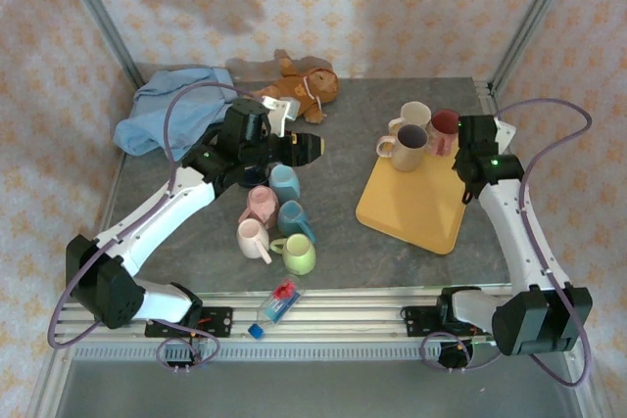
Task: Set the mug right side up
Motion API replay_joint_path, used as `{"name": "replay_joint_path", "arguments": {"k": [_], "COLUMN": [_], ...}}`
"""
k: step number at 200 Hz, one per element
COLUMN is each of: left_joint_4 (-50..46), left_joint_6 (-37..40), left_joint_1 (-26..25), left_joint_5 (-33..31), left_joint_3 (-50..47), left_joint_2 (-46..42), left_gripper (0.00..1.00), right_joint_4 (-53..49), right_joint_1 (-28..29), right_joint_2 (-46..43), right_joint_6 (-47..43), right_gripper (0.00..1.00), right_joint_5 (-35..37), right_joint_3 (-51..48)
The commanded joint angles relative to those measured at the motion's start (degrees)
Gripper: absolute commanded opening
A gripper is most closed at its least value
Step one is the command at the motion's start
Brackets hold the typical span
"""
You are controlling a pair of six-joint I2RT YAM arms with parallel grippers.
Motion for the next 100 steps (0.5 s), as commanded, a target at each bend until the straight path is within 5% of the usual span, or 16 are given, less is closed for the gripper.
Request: {"name": "replay_joint_path", "arguments": {"k": [1,100], "left_joint_4": [-0.73,-1.45], "left_joint_6": [2.04,4.00], "left_joint_1": [-0.56,-0.82], "left_joint_5": [0.56,1.74], "left_joint_3": [2.05,2.47], "left_joint_2": [0.53,4.35], "left_gripper": [0.61,0.62], "right_joint_4": [8.72,24.87], "right_joint_1": [-2.42,-9.30], "right_joint_2": [1.39,12.50], "right_joint_6": [-3.28,-9.72], "right_gripper": [0.00,0.00], "right_joint_5": [-2.39,-8.18], "right_joint_3": [-1.02,-3.78]}}
